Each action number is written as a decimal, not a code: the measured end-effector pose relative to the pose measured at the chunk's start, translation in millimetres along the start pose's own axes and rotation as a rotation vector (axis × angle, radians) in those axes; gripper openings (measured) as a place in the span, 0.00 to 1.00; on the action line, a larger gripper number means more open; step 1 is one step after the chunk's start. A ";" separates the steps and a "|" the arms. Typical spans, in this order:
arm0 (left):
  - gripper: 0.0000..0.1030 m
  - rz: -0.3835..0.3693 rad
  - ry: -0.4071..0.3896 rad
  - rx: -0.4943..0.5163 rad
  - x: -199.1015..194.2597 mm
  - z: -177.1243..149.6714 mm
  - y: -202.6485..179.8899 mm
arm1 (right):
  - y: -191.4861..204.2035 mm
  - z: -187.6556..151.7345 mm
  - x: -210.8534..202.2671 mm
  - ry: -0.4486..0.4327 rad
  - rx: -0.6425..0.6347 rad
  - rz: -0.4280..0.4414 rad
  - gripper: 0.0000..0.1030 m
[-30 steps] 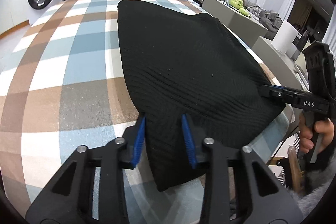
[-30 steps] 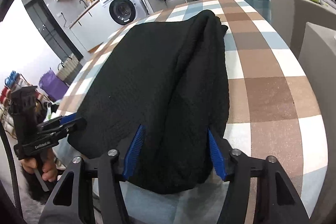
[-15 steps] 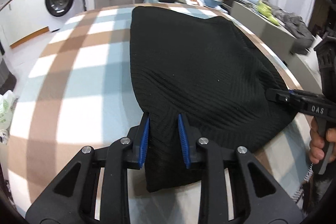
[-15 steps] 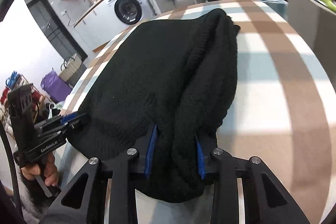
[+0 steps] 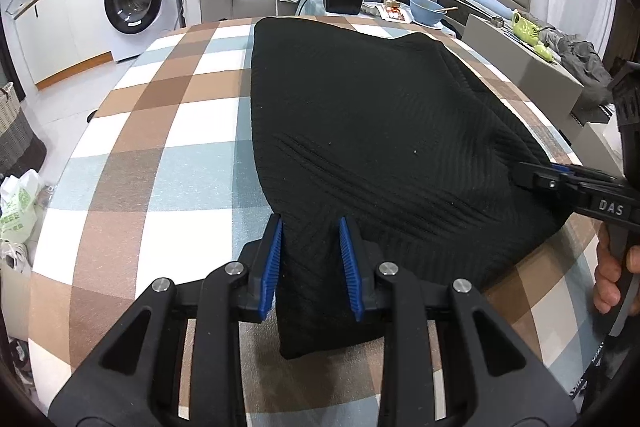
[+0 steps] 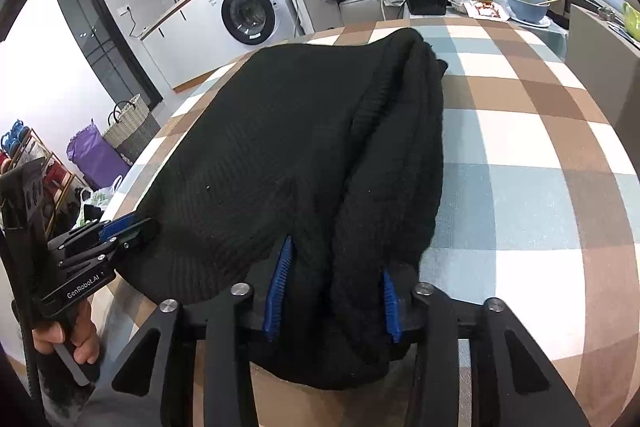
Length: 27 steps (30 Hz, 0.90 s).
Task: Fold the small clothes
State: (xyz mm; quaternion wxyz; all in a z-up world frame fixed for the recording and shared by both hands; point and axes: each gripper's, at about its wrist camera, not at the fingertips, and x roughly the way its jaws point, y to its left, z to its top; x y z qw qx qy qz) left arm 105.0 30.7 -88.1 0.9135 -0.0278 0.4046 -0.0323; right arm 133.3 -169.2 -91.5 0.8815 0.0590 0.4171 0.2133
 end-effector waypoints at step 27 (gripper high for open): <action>0.99 -0.046 -0.328 -0.025 -111.6 -44.6 -19.0 | 15.8 -46.5 -88.4 -0.287 -0.079 0.111 1.00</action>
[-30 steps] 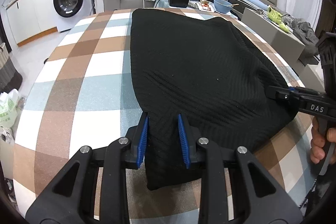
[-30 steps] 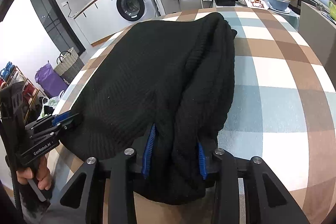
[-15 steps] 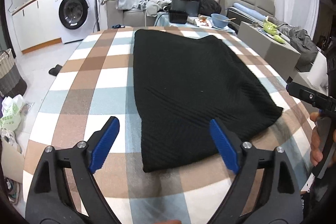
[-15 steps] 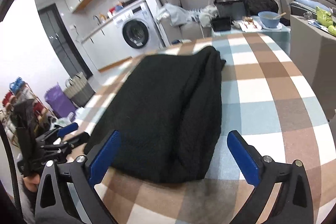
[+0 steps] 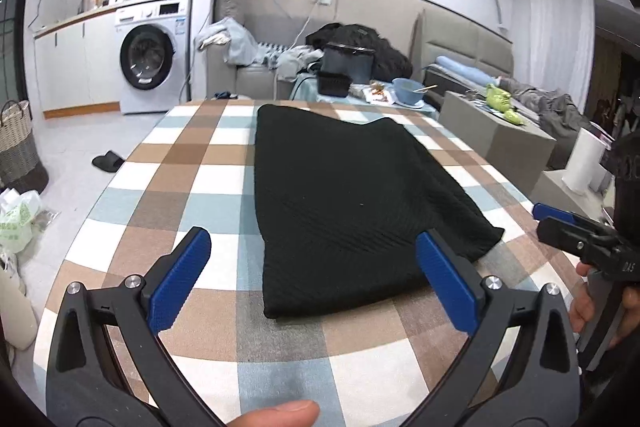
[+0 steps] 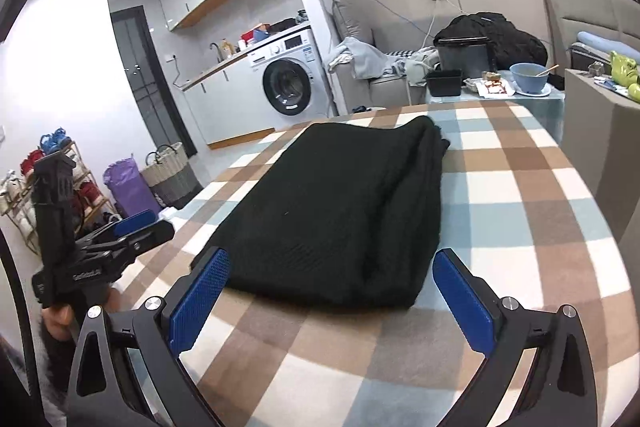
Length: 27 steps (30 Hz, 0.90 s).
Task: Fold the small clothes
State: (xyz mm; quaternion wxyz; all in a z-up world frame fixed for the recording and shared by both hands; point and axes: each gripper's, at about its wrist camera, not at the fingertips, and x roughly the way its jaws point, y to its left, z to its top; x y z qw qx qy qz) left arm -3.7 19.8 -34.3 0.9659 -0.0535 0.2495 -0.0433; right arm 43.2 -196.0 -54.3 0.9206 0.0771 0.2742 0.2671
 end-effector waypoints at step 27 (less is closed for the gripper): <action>0.99 -0.043 -0.034 0.045 1.0 -32.2 -3.4 | -3.0 -23.8 -15.3 -0.128 0.008 0.079 1.00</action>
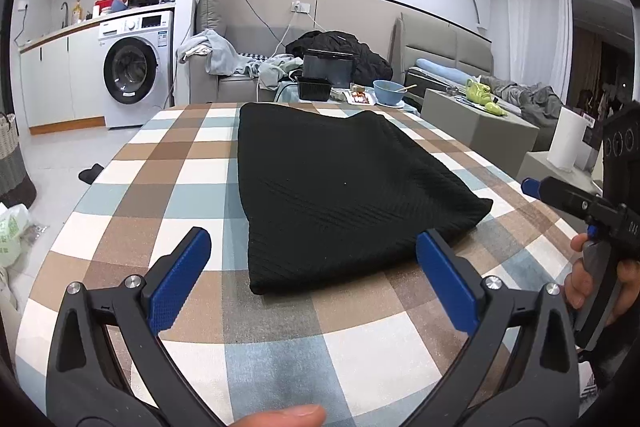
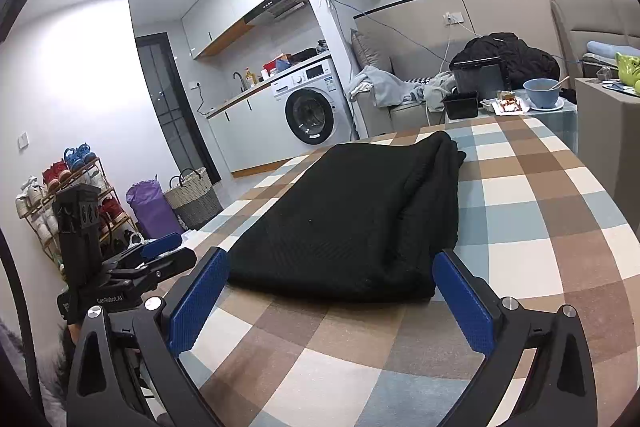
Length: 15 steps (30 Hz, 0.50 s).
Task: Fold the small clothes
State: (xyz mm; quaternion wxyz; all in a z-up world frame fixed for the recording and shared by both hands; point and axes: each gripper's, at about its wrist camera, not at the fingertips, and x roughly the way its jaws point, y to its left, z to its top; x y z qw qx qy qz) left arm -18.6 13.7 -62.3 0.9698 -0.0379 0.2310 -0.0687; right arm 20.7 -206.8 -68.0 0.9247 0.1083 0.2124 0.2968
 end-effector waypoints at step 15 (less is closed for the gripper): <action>0.99 0.002 0.009 -0.016 1.3 -1.2 0.7 | -2.6 0.3 1.2 0.008 0.022 0.003 1.00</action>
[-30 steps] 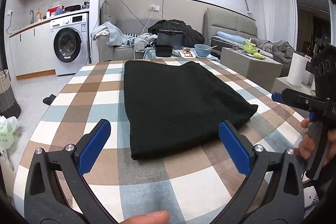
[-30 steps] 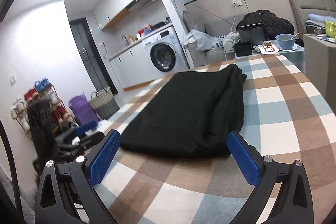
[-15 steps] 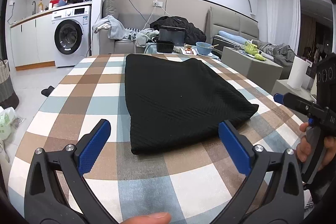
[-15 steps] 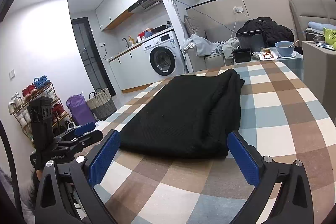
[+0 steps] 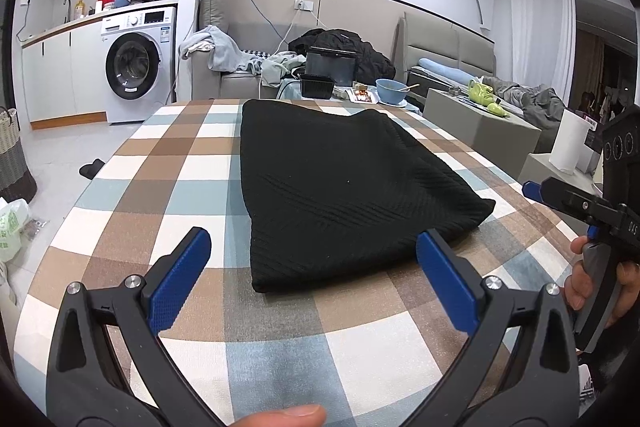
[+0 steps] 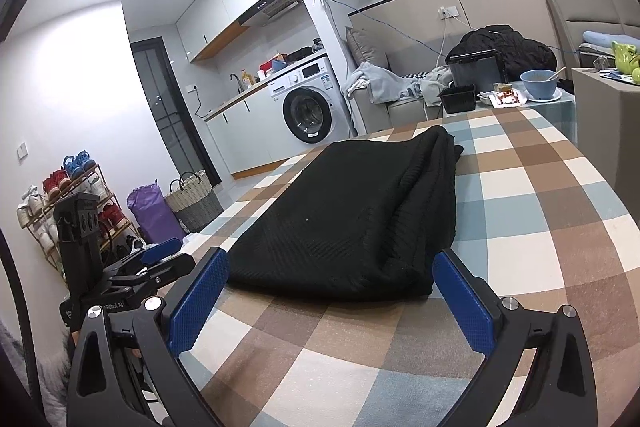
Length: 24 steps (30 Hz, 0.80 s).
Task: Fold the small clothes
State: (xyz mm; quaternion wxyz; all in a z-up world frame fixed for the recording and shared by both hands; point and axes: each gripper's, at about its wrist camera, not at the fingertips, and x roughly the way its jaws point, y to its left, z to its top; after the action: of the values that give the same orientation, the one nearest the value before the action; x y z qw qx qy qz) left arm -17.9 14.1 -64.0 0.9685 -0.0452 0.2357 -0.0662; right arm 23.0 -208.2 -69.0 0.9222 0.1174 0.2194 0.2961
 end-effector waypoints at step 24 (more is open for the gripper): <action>0.99 0.002 0.003 0.001 1.4 -0.3 0.3 | -0.9 -1.5 0.9 0.006 0.005 -0.004 1.00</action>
State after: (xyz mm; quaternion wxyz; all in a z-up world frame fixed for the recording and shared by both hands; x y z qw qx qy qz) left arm -16.8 14.2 -65.0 0.9682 -0.0441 0.2374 -0.0653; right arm 23.4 -208.2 -70.9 0.9218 0.1182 0.2229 0.2942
